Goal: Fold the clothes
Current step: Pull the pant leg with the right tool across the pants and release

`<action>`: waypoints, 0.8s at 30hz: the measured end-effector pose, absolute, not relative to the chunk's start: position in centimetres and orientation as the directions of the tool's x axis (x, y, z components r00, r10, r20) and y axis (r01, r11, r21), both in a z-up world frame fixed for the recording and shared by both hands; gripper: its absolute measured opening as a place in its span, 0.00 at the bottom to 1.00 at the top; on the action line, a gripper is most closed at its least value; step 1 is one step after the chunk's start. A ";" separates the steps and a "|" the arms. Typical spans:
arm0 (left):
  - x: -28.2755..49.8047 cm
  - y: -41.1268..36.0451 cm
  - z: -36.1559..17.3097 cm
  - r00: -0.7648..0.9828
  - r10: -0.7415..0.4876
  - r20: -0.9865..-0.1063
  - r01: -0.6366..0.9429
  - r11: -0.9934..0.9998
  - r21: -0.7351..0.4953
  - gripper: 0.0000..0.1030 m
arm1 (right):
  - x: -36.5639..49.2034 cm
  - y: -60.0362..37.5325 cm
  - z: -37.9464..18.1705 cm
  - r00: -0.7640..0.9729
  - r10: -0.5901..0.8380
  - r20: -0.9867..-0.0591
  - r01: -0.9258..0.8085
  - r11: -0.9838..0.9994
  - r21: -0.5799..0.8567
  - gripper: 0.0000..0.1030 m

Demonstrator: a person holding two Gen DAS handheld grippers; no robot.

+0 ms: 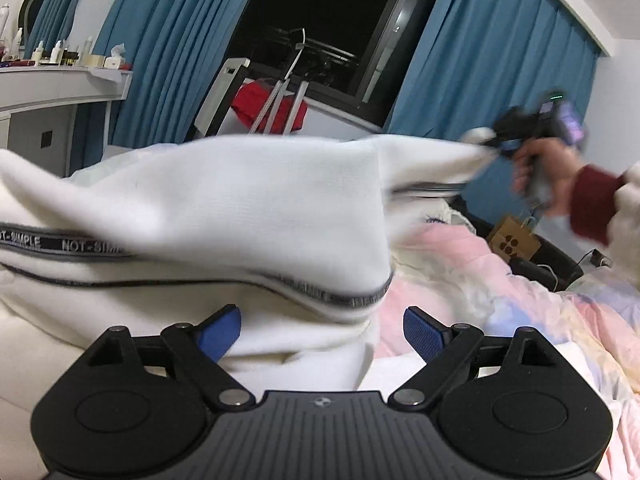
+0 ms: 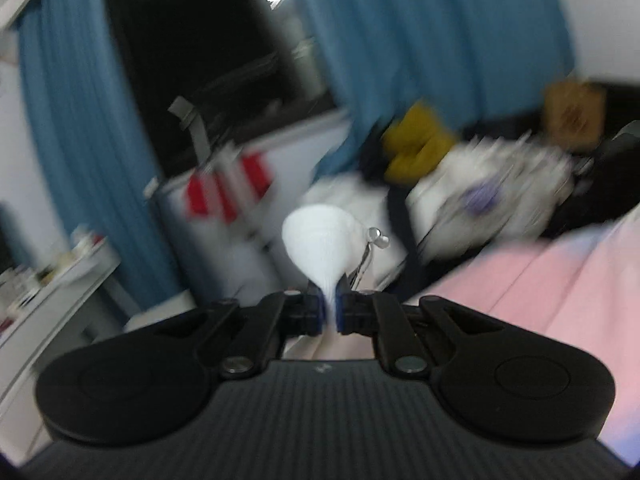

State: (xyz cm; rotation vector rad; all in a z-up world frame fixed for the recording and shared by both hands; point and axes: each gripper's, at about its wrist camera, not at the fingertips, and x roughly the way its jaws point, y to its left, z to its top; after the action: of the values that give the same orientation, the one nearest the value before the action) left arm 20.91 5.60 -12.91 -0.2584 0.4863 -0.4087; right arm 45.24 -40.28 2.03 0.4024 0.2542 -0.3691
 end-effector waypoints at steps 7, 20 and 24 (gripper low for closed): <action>21.7 4.9 -13.6 0.805 -0.404 -0.434 0.296 0.908 -0.297 0.87 | 37.4 -51.4 4.8 0.694 -0.594 -0.407 0.714 0.640 0.283 0.08; 22.3 6.3 -13.6 0.821 -0.340 -0.459 0.223 0.931 -0.290 0.87 | 21.0 -46.8 8.4 0.725 -0.661 -0.194 0.648 0.558 0.518 0.08; 21.6 6.7 -13.0 0.829 -0.329 -0.453 0.196 0.929 -0.316 0.87 | 18.2 -45.4 8.2 0.688 -0.709 -0.155 0.666 0.534 0.520 0.09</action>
State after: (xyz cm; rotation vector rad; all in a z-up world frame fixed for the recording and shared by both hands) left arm 21.62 6.72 -13.04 -0.2623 0.5249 -0.2816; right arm 18.24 -45.45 8.19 0.5853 -0.0784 -0.8202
